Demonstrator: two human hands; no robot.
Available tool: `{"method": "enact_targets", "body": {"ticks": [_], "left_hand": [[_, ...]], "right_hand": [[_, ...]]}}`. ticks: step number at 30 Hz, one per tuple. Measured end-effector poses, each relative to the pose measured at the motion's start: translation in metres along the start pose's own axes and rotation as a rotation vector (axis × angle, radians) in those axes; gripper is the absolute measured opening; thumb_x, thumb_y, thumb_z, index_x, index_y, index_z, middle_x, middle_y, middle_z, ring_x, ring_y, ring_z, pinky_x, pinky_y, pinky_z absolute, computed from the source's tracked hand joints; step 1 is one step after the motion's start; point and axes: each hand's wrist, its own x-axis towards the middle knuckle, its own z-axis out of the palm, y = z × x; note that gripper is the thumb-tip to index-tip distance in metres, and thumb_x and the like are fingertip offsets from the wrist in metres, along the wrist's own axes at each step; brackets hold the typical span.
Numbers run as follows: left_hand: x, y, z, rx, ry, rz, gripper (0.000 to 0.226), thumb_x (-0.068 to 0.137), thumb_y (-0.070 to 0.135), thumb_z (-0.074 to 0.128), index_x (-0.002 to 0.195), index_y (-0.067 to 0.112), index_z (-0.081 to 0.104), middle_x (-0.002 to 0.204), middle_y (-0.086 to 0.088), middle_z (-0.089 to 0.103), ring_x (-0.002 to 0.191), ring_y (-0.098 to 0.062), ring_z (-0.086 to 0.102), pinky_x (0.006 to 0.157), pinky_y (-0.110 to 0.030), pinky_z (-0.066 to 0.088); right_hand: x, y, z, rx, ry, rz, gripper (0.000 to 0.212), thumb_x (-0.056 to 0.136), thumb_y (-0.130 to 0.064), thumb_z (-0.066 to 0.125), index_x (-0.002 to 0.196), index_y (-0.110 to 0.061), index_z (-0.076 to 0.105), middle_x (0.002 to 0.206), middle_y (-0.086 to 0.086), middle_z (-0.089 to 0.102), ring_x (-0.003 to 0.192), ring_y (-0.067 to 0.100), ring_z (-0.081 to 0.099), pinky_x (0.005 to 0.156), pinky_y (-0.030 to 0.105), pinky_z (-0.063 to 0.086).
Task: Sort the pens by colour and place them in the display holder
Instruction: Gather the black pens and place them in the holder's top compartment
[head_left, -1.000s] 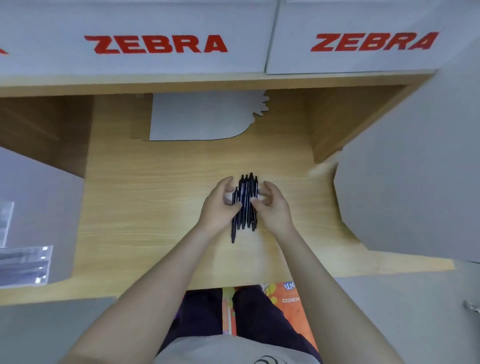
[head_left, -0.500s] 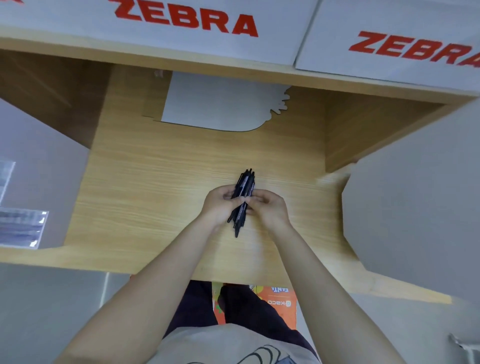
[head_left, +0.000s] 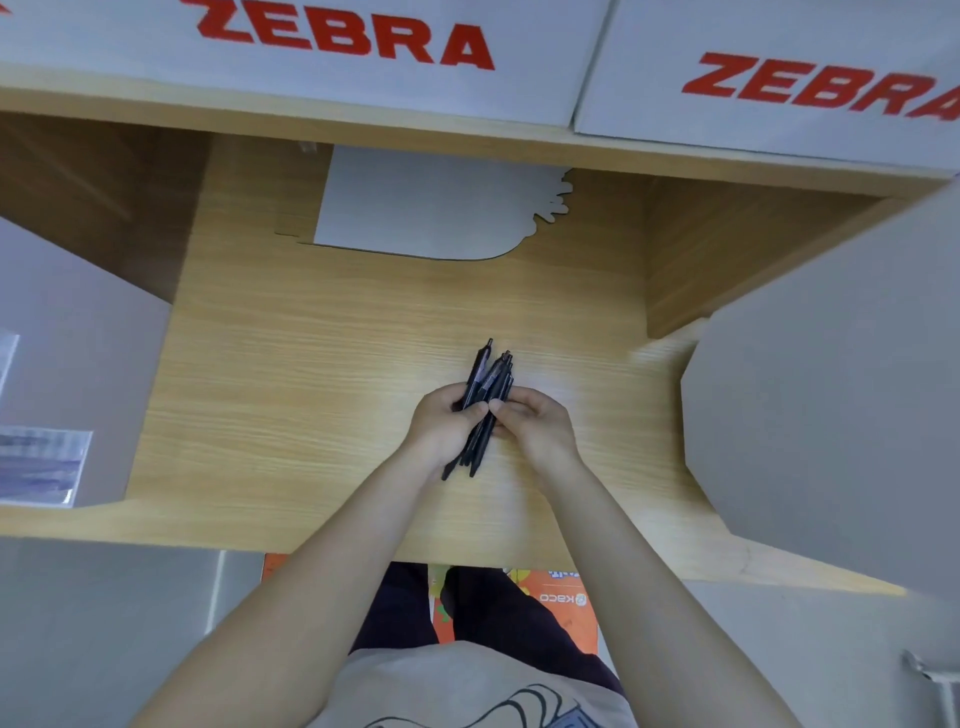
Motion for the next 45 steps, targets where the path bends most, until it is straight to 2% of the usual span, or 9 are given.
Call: {"method": "enact_targets", "body": {"ticks": [6,11,14,18,21,25,33,39,45], "left_hand": [[-0.009,0.008,-0.006,-0.104,-0.227,-0.113,0.014,0.101,0.021,0.057,0.113,0.026,0.062,0.108,-0.009,0.072,0.092,-0.024,0.07,0.079,-0.037,0.059],[-0.032,0.029,-0.007,-0.106,-0.384,-0.128,0.035,0.094,0.034,0.066,0.126,0.025,0.056,0.109,-0.013,0.073,0.086,-0.028,0.073,0.066,-0.033,0.058],[-0.046,0.041,-0.003,-0.075,-0.42,-0.064,0.033,0.092,0.031,0.068,0.124,0.025,0.059,0.106,-0.006,0.071,0.074,-0.021,0.069,0.058,-0.029,0.053],[-0.064,0.056,0.004,-0.023,-0.47,0.012,0.023,0.095,0.019,0.065,0.117,0.015,0.059,0.084,-0.004,0.068,0.064,-0.018,0.062,0.059,-0.028,0.051],[-0.077,0.06,0.001,0.026,-0.499,0.014,0.016,0.092,0.022,0.069,0.105,0.016,0.06,0.082,-0.004,0.065,0.063,-0.019,0.058,0.059,-0.03,0.048],[-0.101,0.062,-0.005,0.023,-0.542,0.002,0.024,0.088,0.028,0.073,0.103,0.015,0.061,0.082,-0.004,0.062,0.064,-0.019,0.056,0.06,-0.029,0.049],[-0.131,0.06,-0.025,0.088,-0.555,0.069,0.027,0.083,0.017,0.074,0.098,0.014,0.051,0.074,-0.001,0.057,0.064,-0.017,0.052,0.062,-0.029,0.046],[-0.149,0.044,-0.06,0.044,-0.607,0.139,0.021,0.092,0.011,0.068,0.101,0.012,0.049,0.073,-0.002,0.053,0.061,-0.016,0.047,0.059,-0.028,0.042],[-0.177,0.006,-0.161,-0.048,-0.558,0.184,0.025,0.087,0.012,0.072,0.096,0.012,0.048,0.07,-0.001,0.054,0.057,-0.015,0.047,0.056,-0.026,0.042]], "right_hand": [[-0.008,0.005,-0.007,0.113,-0.031,0.012,0.019,0.089,-0.008,0.07,0.107,0.0,0.069,0.097,0.015,0.075,0.085,0.025,0.073,0.084,0.037,0.06],[-0.032,-0.02,-0.021,-0.054,-0.022,-0.06,0.009,0.085,-0.013,0.075,0.09,-0.006,0.073,0.073,0.0,0.07,0.064,0.012,0.062,0.061,0.024,0.053],[-0.05,-0.04,-0.034,-0.164,-0.005,-0.115,0.018,0.082,-0.023,0.079,0.083,-0.006,0.071,0.068,-0.003,0.063,0.051,0.004,0.05,0.05,0.017,0.04],[-0.068,-0.065,-0.051,-0.057,0.016,-0.227,0.022,0.082,-0.029,0.079,0.09,-0.012,0.066,0.066,-0.003,0.059,0.053,0.011,0.051,0.05,0.024,0.042],[-0.077,-0.078,-0.059,-0.055,-0.066,-0.301,0.019,0.087,-0.022,0.074,0.104,-0.017,0.069,0.073,-0.002,0.06,0.058,0.012,0.054,0.053,0.026,0.045],[-0.083,-0.085,-0.063,-0.125,-0.128,-0.332,0.004,0.093,-0.018,0.066,0.094,-0.014,0.068,0.063,-0.003,0.06,0.057,0.013,0.053,0.056,0.029,0.044],[-0.117,-0.091,-0.061,-0.193,-0.044,-0.403,0.019,0.102,-0.03,0.049,0.095,-0.013,0.051,0.066,-0.001,0.053,0.054,0.014,0.044,0.05,0.025,0.036],[-0.147,-0.081,-0.023,-0.267,-0.177,-0.394,0.025,0.091,-0.028,0.069,0.106,-0.015,0.053,0.063,0.002,0.056,0.049,0.014,0.043,0.044,0.025,0.032],[-0.191,-0.051,0.074,-0.141,-0.13,-0.445,0.017,0.096,-0.013,0.06,0.082,-0.007,0.051,0.062,0.007,0.057,0.049,0.021,0.044,0.047,0.029,0.036]]}}
